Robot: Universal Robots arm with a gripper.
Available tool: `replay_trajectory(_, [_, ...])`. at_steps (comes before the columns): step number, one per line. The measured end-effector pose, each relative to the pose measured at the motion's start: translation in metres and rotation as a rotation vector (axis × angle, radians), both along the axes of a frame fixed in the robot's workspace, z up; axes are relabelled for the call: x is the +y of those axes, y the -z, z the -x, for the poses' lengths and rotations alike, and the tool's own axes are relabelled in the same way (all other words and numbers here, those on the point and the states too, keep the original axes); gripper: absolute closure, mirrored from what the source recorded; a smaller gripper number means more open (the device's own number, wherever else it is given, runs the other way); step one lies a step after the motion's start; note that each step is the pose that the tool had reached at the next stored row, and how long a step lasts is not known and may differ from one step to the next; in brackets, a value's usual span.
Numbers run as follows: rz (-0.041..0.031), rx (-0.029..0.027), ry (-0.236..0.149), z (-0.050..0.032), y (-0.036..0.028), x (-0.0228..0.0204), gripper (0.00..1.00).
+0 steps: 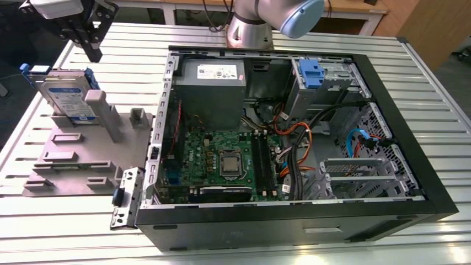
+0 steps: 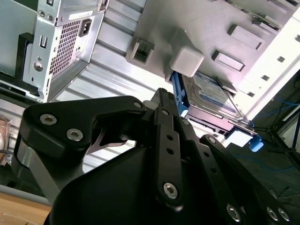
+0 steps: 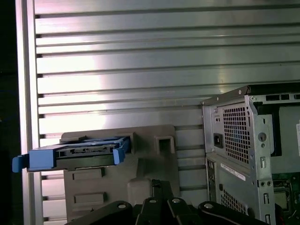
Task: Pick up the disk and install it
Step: 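Reach for the disk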
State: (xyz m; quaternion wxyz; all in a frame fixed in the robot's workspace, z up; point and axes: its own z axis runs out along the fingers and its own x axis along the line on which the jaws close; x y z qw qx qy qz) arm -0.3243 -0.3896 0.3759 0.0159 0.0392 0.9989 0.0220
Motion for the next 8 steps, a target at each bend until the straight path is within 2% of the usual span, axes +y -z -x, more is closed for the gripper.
replay_trajectory(8, [0.0, -0.0011, 0.0, 0.0182, 0.0055, 0.0021, 0.89])
